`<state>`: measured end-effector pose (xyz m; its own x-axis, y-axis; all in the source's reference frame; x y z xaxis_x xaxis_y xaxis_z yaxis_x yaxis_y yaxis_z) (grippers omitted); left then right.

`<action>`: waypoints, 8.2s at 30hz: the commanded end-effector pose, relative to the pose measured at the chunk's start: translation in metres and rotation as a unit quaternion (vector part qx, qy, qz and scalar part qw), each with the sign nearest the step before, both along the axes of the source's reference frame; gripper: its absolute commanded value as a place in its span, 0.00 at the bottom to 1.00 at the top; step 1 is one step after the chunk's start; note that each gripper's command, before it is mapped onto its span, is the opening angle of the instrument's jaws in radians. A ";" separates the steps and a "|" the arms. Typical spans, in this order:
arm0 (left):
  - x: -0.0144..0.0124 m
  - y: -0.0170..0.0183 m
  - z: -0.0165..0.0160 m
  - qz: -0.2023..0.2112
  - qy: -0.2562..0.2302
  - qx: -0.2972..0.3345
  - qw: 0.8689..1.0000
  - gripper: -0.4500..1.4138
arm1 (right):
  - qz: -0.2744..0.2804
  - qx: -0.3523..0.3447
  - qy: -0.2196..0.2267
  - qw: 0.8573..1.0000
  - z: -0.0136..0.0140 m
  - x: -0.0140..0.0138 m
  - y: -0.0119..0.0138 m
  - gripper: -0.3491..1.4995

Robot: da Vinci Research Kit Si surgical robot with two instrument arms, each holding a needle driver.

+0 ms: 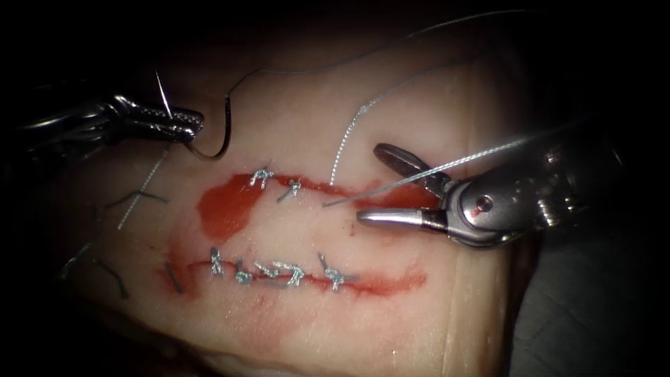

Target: Wound Closure

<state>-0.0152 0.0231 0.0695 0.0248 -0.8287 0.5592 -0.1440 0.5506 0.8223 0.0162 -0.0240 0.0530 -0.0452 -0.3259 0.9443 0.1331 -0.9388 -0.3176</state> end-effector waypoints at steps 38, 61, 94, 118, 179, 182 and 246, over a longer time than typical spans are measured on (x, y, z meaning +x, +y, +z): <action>-0.0007 0.0000 0.0004 0.001 -0.001 -0.002 1.000 0.00 | -0.012 0.019 -0.093 0.995 -0.0007 -0.0001 0.0025 0.00; -0.0009 -0.0002 0.0007 0.011 -0.002 0.002 1.000 0.00 | 0.150 -0.006 -0.323 0.935 0.0016 -0.0245 0.0103 0.00; -0.0009 -0.0001 0.0008 0.012 -0.003 0.001 1.000 0.00 | 0.119 0.219 -0.147 0.957 -0.0013 -0.0093 0.0007 0.67; -0.0011 -0.0006 0.0023 0.023 0.014 0.006 1.000 0.00 | 0.249 0.363 -0.094 0.893 0.0046 0.0011 0.0030 0.51; -0.0014 -0.0007 0.0017 0.022 0.014 0.010 1.000 0.00 | 0.213 0.467 -0.167 0.842 0.0086 0.0045 0.0035 0.38; -0.0014 -0.0007 0.0017 0.022 0.014 0.011 1.000 0.00 | 0.214 0.468 -0.166 0.841 0.0086 0.0044 0.0039 0.00; 0.0036 -0.0013 0.0077 0.310 0.354 -0.331 0.818 0.73 | 0.093 0.364 -0.124 0.918 -0.0002 -0.0122 -0.0033 0.87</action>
<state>-0.0115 0.0220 0.0760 0.8206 -0.0745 0.5666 -0.1728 0.9127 0.3703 0.0033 -0.0269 0.0523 -0.1183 -0.8904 0.4396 0.4194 -0.4460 -0.7907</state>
